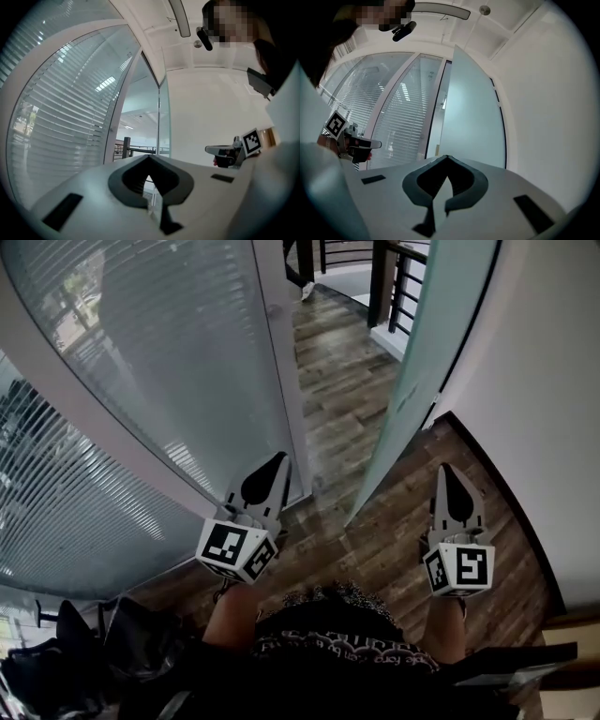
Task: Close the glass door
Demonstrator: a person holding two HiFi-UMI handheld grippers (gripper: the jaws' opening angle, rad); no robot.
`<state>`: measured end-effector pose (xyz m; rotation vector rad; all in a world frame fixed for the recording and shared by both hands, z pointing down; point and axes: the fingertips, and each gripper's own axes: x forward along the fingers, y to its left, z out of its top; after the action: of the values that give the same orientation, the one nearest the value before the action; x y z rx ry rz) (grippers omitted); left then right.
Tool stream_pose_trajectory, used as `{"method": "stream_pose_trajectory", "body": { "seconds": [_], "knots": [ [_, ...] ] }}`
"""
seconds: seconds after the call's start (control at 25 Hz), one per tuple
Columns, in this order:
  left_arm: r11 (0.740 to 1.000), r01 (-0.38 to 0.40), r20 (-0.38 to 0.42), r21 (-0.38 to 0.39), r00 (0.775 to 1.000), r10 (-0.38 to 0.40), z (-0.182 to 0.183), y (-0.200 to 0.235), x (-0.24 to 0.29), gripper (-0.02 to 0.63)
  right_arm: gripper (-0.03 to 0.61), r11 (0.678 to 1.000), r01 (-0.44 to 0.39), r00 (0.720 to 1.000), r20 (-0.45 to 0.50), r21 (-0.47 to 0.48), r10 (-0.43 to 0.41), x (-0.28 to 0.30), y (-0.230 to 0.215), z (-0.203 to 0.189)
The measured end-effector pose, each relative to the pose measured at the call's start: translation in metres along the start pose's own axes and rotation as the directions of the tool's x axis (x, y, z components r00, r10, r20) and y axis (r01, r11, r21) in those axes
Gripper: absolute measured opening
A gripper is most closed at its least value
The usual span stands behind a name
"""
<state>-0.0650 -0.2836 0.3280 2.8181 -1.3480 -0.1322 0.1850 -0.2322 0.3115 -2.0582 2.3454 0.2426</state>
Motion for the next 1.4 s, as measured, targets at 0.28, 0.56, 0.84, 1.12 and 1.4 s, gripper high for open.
{"method": "stream_pose_trajectory", "body": {
  "seconds": [0.28,0.56,0.84,1.12,1.4],
  "knots": [
    [1.0,-0.017,-0.009,0.015,1.0,0.017,-0.005,0.011,0.031,0.002,0.003,1.0,-0.004,1.0,-0.007,0.007,0.004,0.031,-0.019,-0.013],
    [0.998,-0.049,-0.019,0.028,0.999,0.049,-0.003,0.018,0.058,0.002,0.003,0.999,-0.041,0.999,-0.001,0.031,0.041,0.068,-0.04,-0.02],
    [0.993,-0.115,-0.039,0.039,0.992,0.117,-0.005,0.03,0.07,0.002,0.089,0.962,-0.259,0.959,-0.097,0.083,0.266,0.109,-0.032,-0.043],
    [0.979,-0.201,-0.037,0.013,0.979,0.202,-0.008,0.049,0.072,0.002,0.144,0.915,-0.388,0.895,-0.192,0.109,0.403,0.144,-0.031,-0.078],
    [0.963,-0.268,-0.033,0.017,0.963,0.268,-0.004,0.056,0.07,0.002,0.152,0.882,-0.454,0.846,-0.25,0.124,0.471,0.176,-0.034,-0.1]
  ]
}}
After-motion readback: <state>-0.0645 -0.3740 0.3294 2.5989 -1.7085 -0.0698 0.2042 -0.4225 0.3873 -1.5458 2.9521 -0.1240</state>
